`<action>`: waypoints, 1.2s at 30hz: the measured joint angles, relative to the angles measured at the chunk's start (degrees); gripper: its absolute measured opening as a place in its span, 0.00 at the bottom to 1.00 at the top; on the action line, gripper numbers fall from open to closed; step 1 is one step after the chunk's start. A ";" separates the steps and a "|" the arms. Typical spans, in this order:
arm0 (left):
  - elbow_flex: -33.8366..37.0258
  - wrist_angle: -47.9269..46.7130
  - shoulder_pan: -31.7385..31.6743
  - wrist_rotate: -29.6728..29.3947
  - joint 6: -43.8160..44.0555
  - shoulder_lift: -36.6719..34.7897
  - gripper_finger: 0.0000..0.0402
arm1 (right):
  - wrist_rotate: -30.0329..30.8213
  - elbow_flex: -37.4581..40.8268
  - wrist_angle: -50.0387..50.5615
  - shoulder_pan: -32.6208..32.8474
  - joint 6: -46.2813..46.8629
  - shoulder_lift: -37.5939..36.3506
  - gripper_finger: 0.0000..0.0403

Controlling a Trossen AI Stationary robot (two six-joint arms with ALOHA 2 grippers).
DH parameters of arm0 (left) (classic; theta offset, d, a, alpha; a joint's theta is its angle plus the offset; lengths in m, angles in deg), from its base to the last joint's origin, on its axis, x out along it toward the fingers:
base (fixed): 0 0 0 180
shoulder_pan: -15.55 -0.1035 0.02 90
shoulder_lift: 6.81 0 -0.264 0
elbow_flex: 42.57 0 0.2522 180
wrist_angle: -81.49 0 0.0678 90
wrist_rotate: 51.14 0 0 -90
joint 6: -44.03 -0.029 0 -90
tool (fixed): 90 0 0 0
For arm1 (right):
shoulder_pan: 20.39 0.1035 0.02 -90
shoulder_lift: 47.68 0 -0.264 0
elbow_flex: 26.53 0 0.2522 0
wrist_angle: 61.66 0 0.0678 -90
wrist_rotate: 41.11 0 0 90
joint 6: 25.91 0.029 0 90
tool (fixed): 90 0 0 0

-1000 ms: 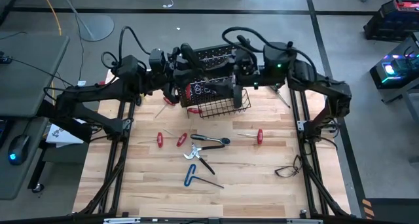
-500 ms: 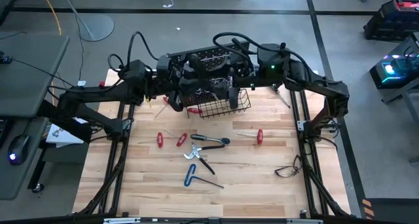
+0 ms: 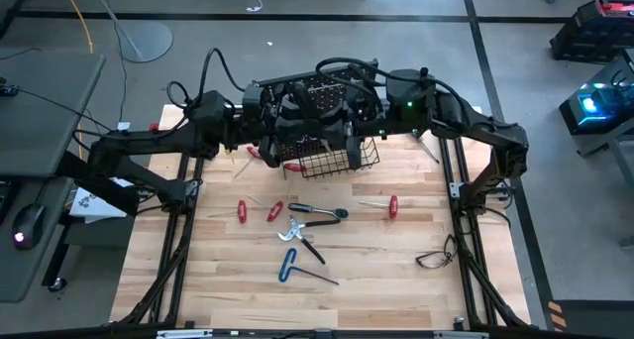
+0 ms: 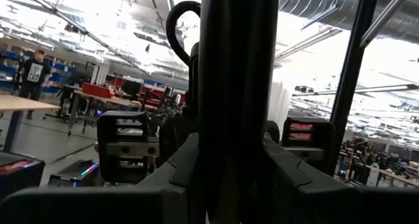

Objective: Hang tools onto peg board
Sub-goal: Hang the black nut driver on the peg board

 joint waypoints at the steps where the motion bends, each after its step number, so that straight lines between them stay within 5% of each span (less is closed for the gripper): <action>1: 0.00 -0.16 0.00 0.01 0.07 0.00 0.26 | -0.11 0.00 0.38 0.04 -0.07 0.00 0.14; 6: 0.13 -7.25 -1.02 -0.22 0.43 -1.82 0.54 | 0.15 0.00 6.15 0.05 -0.50 -1.61 0.14; 10: 0.11 -16.24 -2.04 -2.87 0.32 -5.26 0.67 | 3.13 0.00 12.10 -0.04 -0.52 -4.57 0.14; 16: 0.13 -27.54 -2.77 -3.44 -0.31 -9.73 0.67 | 14.36 0.00 27.19 -0.06 -0.22 -8.91 0.14; 23: 12.49 -19.66 -2.73 -10.58 3.99 -15.53 0.64 | 24.81 0.00 29.32 -1.73 -0.51 -11.44 0.14; 29: 25.33 -1.10 -1.67 -13.27 12.45 -18.87 0.64 | 22.71 10.49 8.53 -5.74 -1.98 -13.65 0.14; 36: 26.27 0.54 1.14 -16.89 9.74 -22.73 0.64 | 24.08 34.98 -20.45 -9.69 2.23 -23.20 0.14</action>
